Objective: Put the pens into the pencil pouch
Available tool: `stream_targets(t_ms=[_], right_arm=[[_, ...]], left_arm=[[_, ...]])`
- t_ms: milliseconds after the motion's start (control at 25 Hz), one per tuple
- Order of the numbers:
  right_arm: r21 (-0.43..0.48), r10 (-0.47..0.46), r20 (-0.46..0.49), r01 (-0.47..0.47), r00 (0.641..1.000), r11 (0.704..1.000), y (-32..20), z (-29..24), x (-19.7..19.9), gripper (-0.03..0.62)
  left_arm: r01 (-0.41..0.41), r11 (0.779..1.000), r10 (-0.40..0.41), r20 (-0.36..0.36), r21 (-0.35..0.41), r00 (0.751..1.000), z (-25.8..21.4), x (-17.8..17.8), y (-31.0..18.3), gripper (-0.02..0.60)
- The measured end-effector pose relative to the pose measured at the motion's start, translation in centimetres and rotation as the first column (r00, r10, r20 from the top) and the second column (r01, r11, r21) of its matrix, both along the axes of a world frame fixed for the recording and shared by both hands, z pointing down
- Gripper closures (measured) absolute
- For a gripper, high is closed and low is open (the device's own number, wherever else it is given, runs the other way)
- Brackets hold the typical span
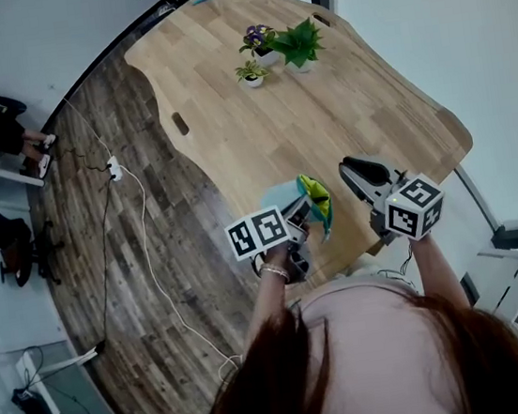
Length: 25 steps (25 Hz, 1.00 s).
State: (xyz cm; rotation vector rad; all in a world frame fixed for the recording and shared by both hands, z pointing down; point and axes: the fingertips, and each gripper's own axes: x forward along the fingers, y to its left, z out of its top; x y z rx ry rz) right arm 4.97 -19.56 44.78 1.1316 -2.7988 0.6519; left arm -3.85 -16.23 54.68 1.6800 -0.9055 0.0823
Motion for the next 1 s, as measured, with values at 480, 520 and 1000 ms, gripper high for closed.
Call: stream_targets(t_ms=[480, 520, 1000], right_arm=[[0.0, -0.025, -0.033, 0.025, 0.999, 1.0, 1.1, 0.8, 2.3, 0.55], [0.001, -0.03, -0.034, 0.03, 0.999, 1.0, 1.2, 1.0, 2.5, 0.551], [0.035, -0.075, -0.032, 0.076, 0.997, 0.997, 1.4, 1.0, 3.5, 0.551]], left_arm=[[-0.067, 0.998, 0.067, 0.109, 0.0, 0.992, 4.2, 3.1, 0.4, 0.572], [-0.063, 0.998, 0.062, 0.118, 0.003, 0.991, 4.4, 3.2, 0.3, 0.572], [0.03, 0.993, -0.05, 0.178, 0.111, 0.983, 2.8, 2.9, 0.2, 0.571]])
